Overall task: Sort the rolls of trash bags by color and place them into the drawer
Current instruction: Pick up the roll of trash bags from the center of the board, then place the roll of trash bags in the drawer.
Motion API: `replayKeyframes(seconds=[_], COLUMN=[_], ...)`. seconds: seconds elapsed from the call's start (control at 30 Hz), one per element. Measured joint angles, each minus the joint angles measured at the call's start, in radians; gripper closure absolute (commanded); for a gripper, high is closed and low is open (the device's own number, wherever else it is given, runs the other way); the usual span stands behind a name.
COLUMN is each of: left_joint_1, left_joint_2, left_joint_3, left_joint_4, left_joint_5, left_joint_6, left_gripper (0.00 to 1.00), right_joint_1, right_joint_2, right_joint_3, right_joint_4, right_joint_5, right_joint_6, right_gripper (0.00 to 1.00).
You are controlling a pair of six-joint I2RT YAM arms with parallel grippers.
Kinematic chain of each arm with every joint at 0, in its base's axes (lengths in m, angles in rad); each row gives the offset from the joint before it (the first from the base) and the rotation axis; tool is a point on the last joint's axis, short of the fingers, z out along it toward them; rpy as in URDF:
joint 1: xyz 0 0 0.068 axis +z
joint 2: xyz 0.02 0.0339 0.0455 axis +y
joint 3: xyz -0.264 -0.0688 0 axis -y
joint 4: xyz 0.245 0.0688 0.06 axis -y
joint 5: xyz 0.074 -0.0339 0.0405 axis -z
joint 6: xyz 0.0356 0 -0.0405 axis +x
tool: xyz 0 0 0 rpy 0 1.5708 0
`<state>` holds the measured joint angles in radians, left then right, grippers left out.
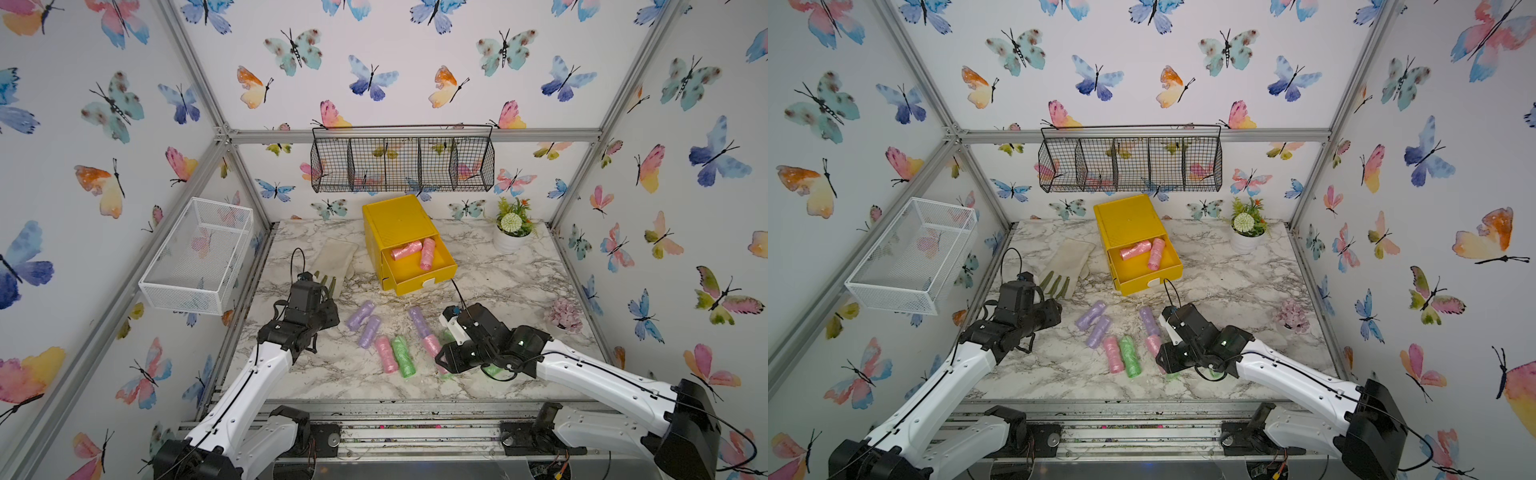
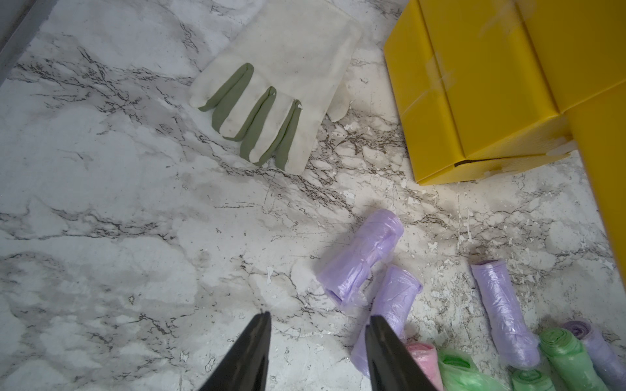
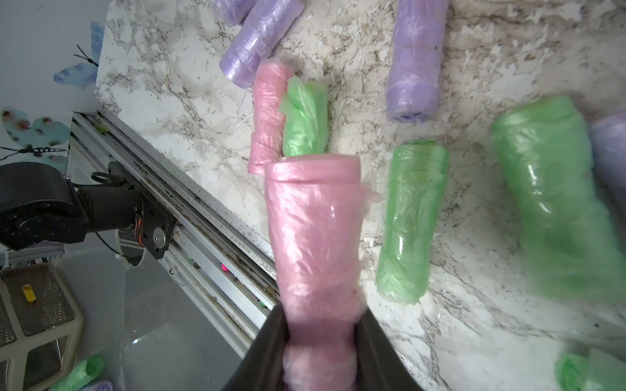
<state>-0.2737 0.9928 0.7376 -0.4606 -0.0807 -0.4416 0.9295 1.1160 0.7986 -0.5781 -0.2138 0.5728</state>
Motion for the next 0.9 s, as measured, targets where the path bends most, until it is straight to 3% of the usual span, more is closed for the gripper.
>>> replayKeyframes(seconds=[0.4, 0.6, 0.77, 0.9], left_joint_1=[0.000, 0.002, 0.020, 0.036], left_joint_2=[0.000, 0.000, -0.001, -0.002], left_joint_3=[0.000, 0.000, 0.000, 0.002], left_joint_4=[0.000, 0.000, 0.000, 0.000], left_joint_5=[0.001, 0.001, 0.006, 0.013], left_joint_6=[0.000, 0.000, 0.004, 0.010], left_gripper=[0.50, 0.50, 0.50, 0.50], right_joint_1=[0.000, -0.010, -0.065, -0.116], right_joint_2=[-0.016, 0.066, 0.167, 0.222], right_joint_3=[0.250, 0.414, 0.523, 0.578], right_joint_4=[-0.063, -0.014, 0.041, 0.080], right_joint_5=[-0.035, -0.010, 0.022, 0.080], right_joint_6=[-0.072, -0.067, 0.006, 0.157], right_gripper=[0.63, 0.64, 0.66, 0.67])
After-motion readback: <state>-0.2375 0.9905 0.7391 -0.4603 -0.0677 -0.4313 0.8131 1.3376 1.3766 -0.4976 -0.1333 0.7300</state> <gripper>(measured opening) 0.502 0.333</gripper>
